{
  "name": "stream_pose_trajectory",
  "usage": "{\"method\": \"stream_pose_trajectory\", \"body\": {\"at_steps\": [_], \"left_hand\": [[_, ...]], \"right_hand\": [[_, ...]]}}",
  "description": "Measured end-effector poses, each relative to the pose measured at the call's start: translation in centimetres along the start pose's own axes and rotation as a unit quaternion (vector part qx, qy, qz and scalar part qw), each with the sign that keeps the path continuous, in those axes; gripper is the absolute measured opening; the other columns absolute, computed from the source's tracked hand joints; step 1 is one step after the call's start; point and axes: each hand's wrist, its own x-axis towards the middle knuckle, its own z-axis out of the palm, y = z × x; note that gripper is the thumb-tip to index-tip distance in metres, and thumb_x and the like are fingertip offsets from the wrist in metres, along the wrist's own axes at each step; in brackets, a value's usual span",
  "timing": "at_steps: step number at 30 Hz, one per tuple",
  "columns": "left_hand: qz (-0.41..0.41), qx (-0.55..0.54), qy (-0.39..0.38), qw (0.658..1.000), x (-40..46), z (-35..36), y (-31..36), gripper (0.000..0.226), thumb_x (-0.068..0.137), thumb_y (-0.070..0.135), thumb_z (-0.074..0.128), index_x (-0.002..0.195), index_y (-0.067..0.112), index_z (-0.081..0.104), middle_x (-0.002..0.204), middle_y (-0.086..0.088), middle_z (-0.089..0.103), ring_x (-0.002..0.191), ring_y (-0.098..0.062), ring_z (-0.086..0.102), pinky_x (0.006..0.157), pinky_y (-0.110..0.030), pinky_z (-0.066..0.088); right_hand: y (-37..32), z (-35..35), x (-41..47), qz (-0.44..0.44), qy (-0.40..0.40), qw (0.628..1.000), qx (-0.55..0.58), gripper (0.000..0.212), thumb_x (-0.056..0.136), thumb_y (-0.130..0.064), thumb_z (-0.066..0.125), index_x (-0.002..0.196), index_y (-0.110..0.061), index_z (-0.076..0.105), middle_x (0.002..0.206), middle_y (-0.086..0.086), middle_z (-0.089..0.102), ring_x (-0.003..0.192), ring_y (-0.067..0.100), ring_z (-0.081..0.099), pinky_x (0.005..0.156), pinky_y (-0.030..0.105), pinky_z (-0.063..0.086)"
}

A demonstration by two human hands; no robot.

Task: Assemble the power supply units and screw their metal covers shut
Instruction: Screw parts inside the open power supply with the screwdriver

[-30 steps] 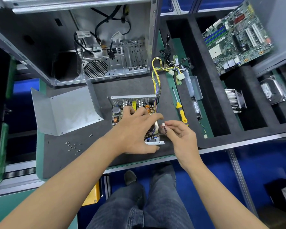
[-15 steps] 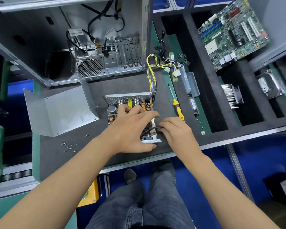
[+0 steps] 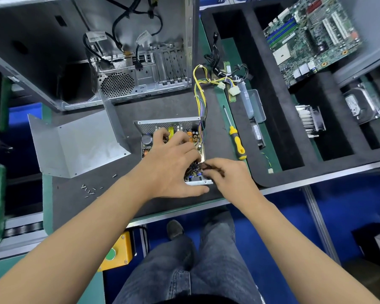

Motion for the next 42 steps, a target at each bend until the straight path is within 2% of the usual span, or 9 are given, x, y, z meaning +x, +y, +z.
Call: {"method": "stream_pose_trajectory", "body": {"at_steps": [5,10,12,16,18,26,31,34,42], "left_hand": [[-0.002,-0.007,0.009,1.0,0.0,0.0,0.0,0.072,0.073,0.084,0.039,0.097,0.023,0.068,0.094,0.013,0.063,0.115,-0.019,0.048,0.098,-0.051,0.028],[-0.002,-0.008,0.009,1.0,-0.1,0.1,0.0,0.07,0.073,0.083,0.041,0.097,0.023,0.069,0.094,0.013,0.063,0.116,-0.019,0.048,0.097,-0.05,0.027],[-0.003,-0.009,0.009,1.0,-0.1,0.1,0.0,0.069,0.073,0.083,0.043,0.097,0.023,0.069,0.094,0.013,0.063,0.116,-0.019,0.048,0.097,-0.05,0.027],[-0.007,-0.011,-0.002,1.0,0.0,0.0,0.1,0.069,0.073,0.082,0.042,0.1,0.024,0.068,0.095,0.014,0.063,0.115,-0.019,0.047,0.097,-0.05,0.028],[-0.008,-0.012,-0.007,1.0,0.0,0.0,0.1,0.07,0.073,0.082,0.04,0.101,0.024,0.068,0.095,0.014,0.062,0.115,-0.018,0.046,0.098,-0.049,0.028],[-0.005,-0.014,-0.009,1.0,0.0,0.0,0.0,0.071,0.073,0.083,0.037,0.101,0.025,0.068,0.096,0.015,0.061,0.115,-0.017,0.045,0.098,-0.048,0.027],[-0.007,-0.011,-0.017,1.0,0.0,0.0,0.1,0.07,0.074,0.083,0.038,0.101,0.025,0.067,0.096,0.015,0.06,0.115,-0.017,0.045,0.097,-0.048,0.028],[-0.008,-0.007,-0.023,1.0,0.0,0.0,0.0,0.072,0.074,0.084,0.036,0.105,0.027,0.067,0.098,0.016,0.06,0.117,-0.016,0.043,0.098,-0.048,0.027],[-0.001,-0.019,0.0,1.0,-0.1,0.4,-0.1,0.067,0.074,0.081,0.041,0.099,0.025,0.068,0.096,0.014,0.062,0.115,-0.019,0.046,0.095,-0.049,0.029]], "right_hand": [[0.0,0.5,-0.4,-0.054,0.056,0.997,-0.025,0.011,0.084,0.0,0.074,0.094,-0.004,0.077,0.086,0.003,0.072,0.081,-0.002,0.057,0.076,0.001,0.04],[-0.1,0.6,-0.4,-0.056,0.029,0.997,-0.036,0.011,0.085,-0.004,0.075,0.095,-0.004,0.075,0.086,0.004,0.07,0.077,0.0,0.055,0.072,0.001,0.039],[-0.1,0.5,-0.2,-0.06,0.013,0.997,-0.049,0.01,0.085,-0.005,0.074,0.095,-0.003,0.074,0.087,0.006,0.069,0.074,0.005,0.055,0.07,0.009,0.042],[-0.1,0.3,0.0,-0.067,-0.008,0.995,-0.069,0.009,0.087,-0.005,0.072,0.095,0.0,0.072,0.089,0.009,0.069,0.079,0.023,0.063,0.073,0.039,0.053],[-0.1,0.2,0.0,-0.078,-0.012,0.994,-0.078,0.01,0.086,-0.004,0.073,0.095,0.0,0.072,0.089,0.011,0.069,0.08,0.026,0.064,0.073,0.043,0.054],[-0.3,-0.2,0.2,-0.092,-0.042,0.988,-0.119,0.009,0.087,-0.004,0.071,0.093,0.002,0.071,0.089,0.012,0.068,0.082,0.029,0.062,0.073,0.043,0.052],[-1.3,-0.6,0.7,-0.123,-0.08,0.975,-0.164,0.003,0.082,0.004,0.071,0.084,0.005,0.07,0.087,0.018,0.064,0.082,0.034,0.059,0.071,0.041,0.05],[-1.6,-0.6,1.1,-0.103,-0.085,0.975,-0.176,0.005,0.084,0.002,0.07,0.088,0.004,0.072,0.094,0.018,0.06,0.088,0.031,0.056,0.073,0.033,0.041],[-1.7,-0.7,1.3,-0.066,-0.115,0.973,-0.191,0.004,0.087,-0.004,0.068,0.087,0.0,0.069,0.091,0.01,0.051,0.079,0.025,0.046,0.066,0.03,0.032]]}}
